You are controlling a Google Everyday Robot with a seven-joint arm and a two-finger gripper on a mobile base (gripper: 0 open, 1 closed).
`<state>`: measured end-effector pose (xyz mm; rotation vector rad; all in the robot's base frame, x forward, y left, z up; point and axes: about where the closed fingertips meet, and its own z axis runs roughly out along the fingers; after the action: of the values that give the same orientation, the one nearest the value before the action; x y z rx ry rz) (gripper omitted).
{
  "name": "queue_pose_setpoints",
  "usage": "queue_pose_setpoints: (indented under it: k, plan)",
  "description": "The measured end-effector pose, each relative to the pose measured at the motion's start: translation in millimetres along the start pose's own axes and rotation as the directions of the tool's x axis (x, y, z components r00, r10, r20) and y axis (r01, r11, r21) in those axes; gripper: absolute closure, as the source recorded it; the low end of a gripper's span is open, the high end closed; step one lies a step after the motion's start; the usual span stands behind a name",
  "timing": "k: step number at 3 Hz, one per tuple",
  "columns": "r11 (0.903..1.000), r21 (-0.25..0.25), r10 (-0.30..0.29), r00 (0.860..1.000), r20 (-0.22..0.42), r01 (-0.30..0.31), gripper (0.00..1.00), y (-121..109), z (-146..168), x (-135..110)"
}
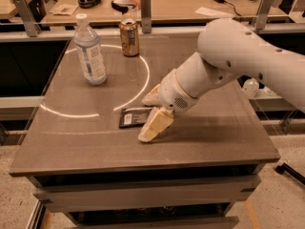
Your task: Move rxbar chocolate near orange can
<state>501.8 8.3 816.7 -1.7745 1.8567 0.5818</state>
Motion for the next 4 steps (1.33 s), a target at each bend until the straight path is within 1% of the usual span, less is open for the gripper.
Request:
queue_pose_setpoints:
  k: [2, 3, 4]
  plan:
    - [1.0, -0.006, 0.004, 1.0, -0.004, -0.004, 0.87, 0.0, -4.8, -3.1]
    - [1.0, -0.006, 0.004, 1.0, -0.004, -0.004, 1.0, -0.1, -6.4, -4.3]
    - [0.9989, 0.044, -0.02, 0.998, 0.062, 0.017, 1.0, -7.5, -25.0, -15.7]
